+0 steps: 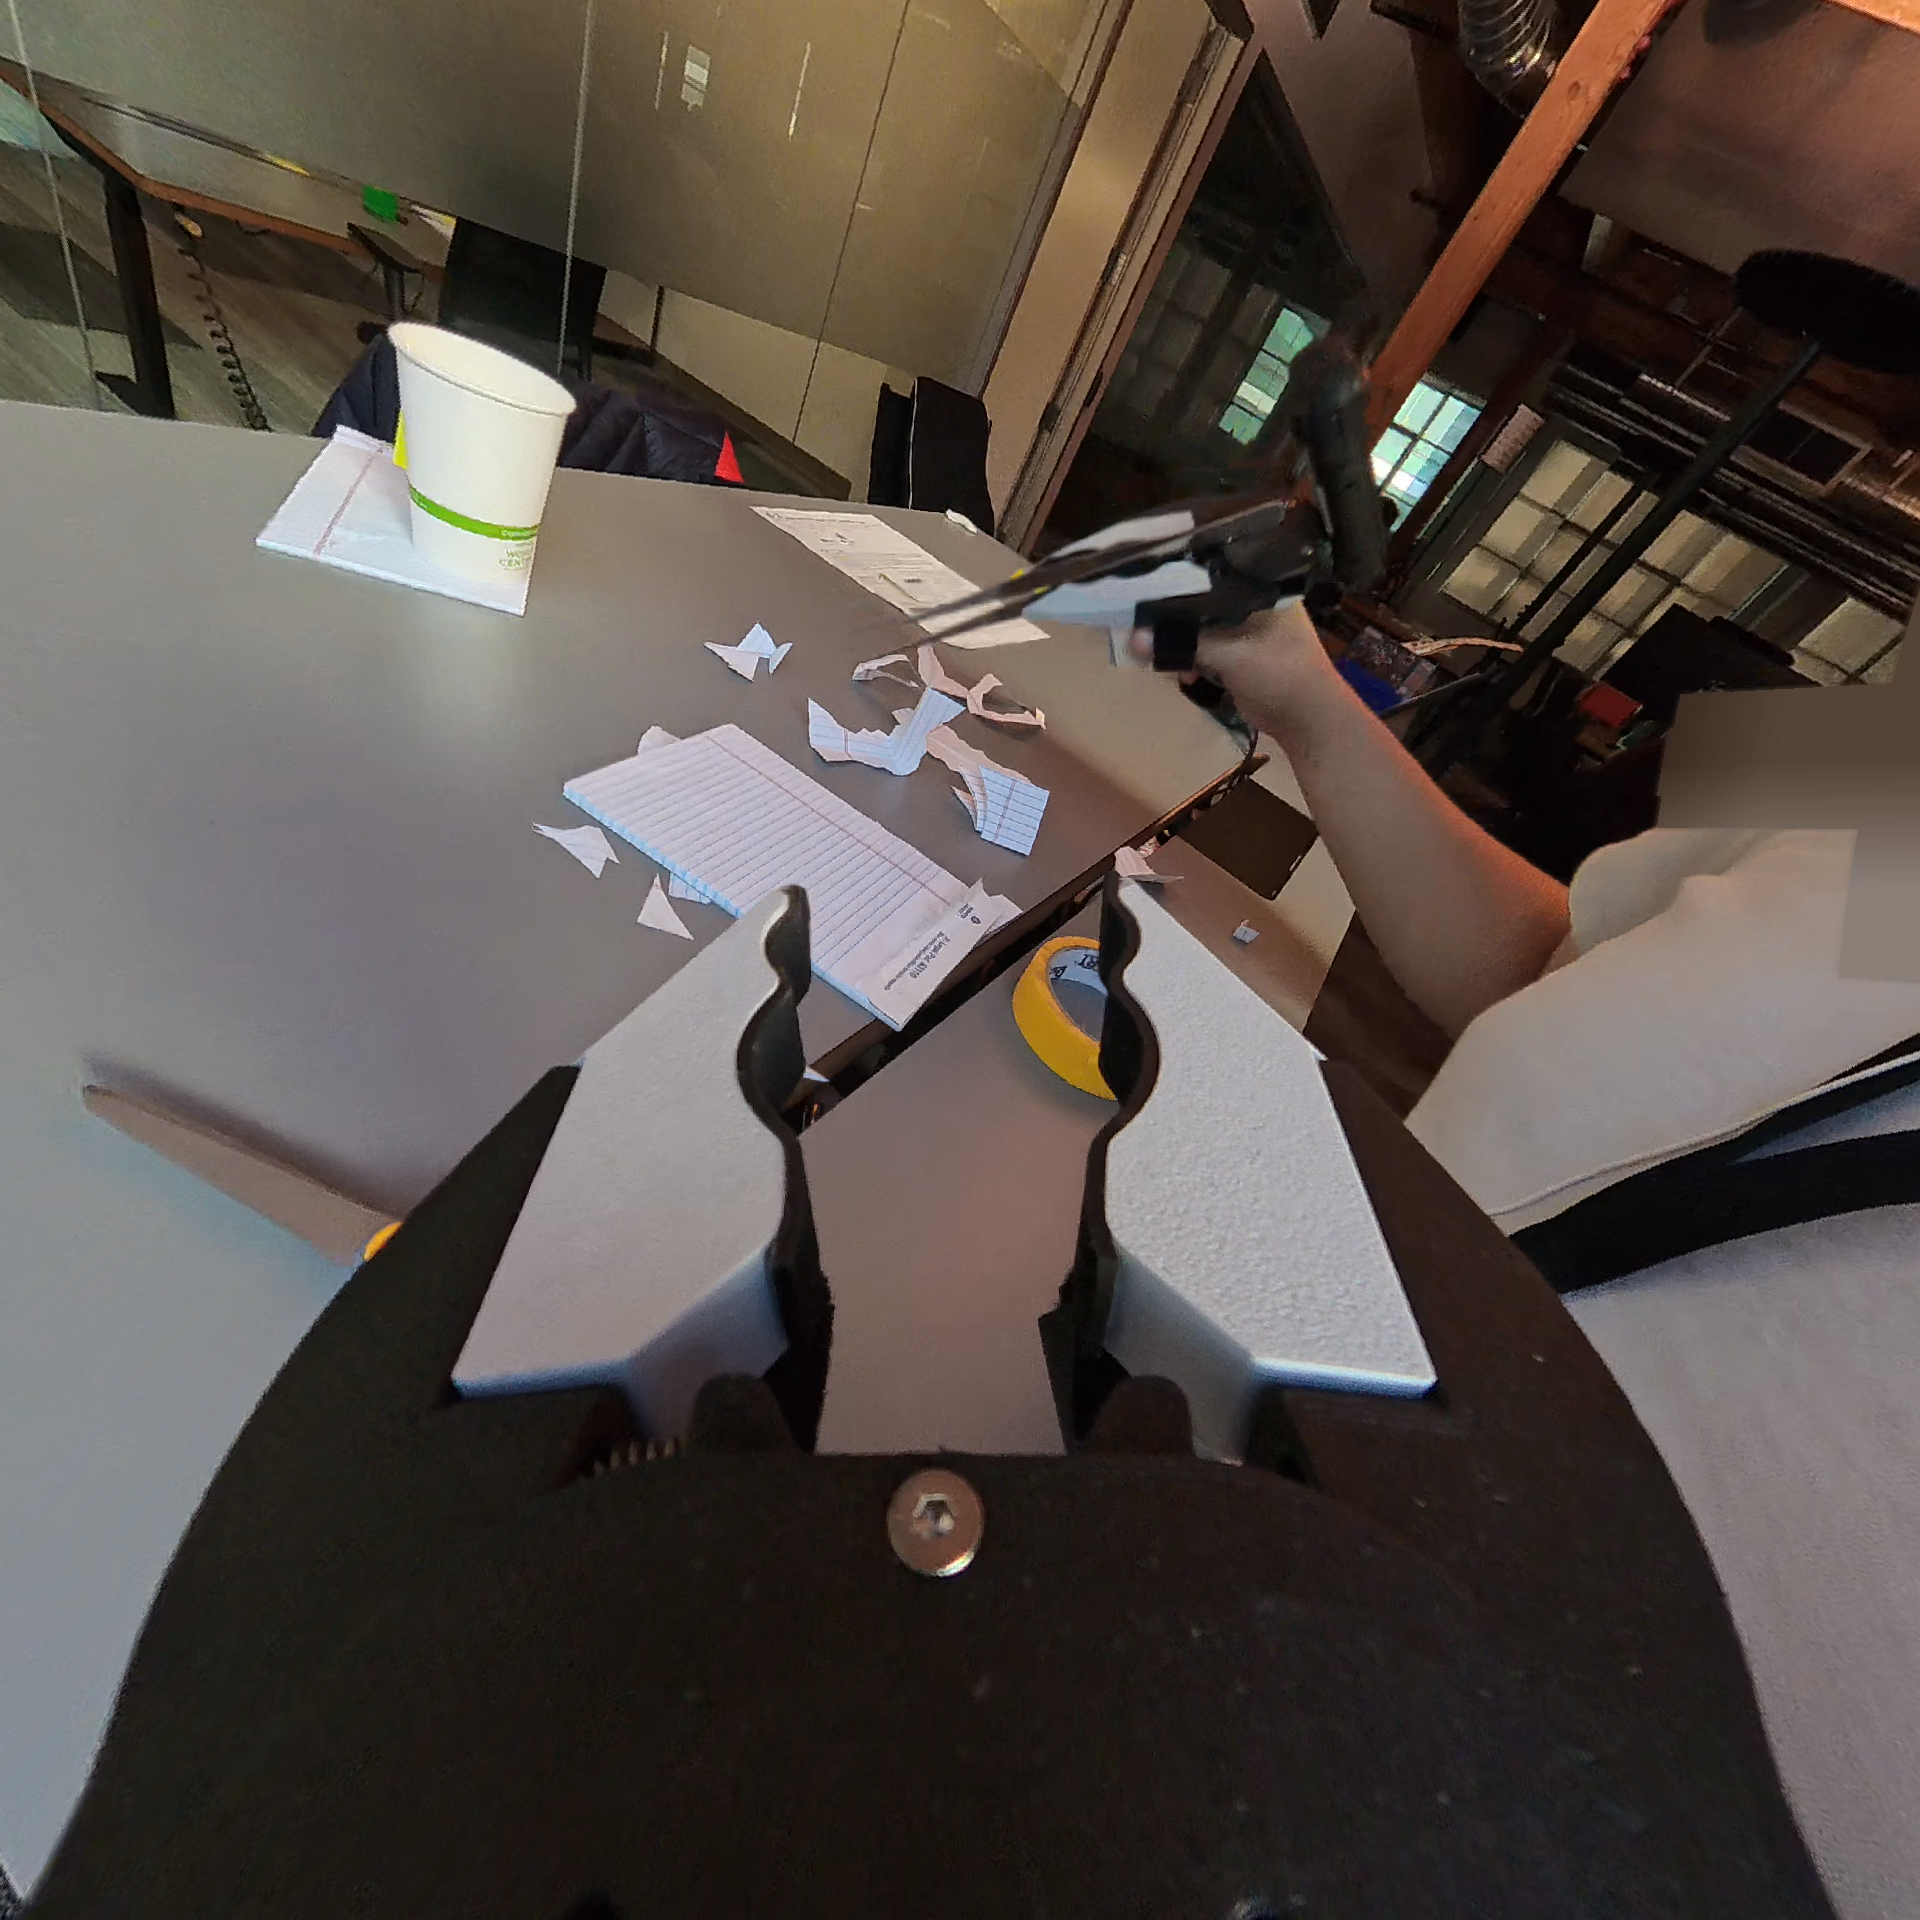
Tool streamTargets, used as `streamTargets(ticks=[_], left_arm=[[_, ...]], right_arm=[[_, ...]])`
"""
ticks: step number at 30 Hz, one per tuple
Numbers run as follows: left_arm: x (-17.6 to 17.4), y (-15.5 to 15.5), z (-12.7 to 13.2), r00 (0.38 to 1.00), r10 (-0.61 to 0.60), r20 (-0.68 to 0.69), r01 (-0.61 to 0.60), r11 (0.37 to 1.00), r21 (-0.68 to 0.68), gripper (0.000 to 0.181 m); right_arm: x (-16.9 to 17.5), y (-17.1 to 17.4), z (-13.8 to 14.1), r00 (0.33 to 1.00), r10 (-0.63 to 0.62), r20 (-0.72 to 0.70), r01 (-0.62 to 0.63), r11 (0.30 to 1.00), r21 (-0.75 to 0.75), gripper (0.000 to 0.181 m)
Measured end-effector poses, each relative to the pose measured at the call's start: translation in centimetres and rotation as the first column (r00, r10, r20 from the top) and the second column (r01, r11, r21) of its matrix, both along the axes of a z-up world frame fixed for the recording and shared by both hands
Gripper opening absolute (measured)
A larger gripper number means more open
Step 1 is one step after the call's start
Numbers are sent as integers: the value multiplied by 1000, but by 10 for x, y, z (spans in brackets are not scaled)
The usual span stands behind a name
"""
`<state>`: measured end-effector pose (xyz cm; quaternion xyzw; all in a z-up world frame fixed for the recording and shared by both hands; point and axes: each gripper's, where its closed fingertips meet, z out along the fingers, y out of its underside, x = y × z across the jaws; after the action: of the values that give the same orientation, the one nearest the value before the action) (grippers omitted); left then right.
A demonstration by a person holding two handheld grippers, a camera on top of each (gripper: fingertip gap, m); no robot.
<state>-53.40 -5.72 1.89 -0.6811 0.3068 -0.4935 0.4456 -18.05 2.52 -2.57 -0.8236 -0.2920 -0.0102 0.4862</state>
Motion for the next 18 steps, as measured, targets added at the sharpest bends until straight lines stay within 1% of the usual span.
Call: streamTargets(ticks=[2, 5, 8, 10, 13, 17, 18], left_arm=[[4, 0, 5, 1000, -20, -3, 20, 1000, 19, 54], [13, -4, 6, 998, -70, -9, 70, 997, 32, 54], [22, -6, 4, 994, -113, 3, 113, 993, 30, 54], [27, -8, 2, 989, -147, 23, 146, 989, 21, 54], [30, -10, -3, 979, -203, 29, 203, 979, 13, 53], [24, -9, -6, 963, -269, 38, 268, 963, 10, 53], [21, -8, -6, 959, -281, 42, 281, 960, 10, 53]], right_arm=[[7, -11, -12, 998, -51, -29, 51, 999, -10, 20], [10, -29, -7, 982, -122, -142, 128, 991, 33, 21], [18, -48, 3, 935, -219, -279, 251, 965, 82, 21], [18, -60, -3, 895, -260, -361, 301, 952, 59, 20], [20, -67, -23, 864, -357, -355, 389, 921, 19, 20], [27, -60, -35, 835, -480, -268, 511, 858, 56, 20], [27, -56, -37, 833, -489, -258, 519, 853, 58, 21]])
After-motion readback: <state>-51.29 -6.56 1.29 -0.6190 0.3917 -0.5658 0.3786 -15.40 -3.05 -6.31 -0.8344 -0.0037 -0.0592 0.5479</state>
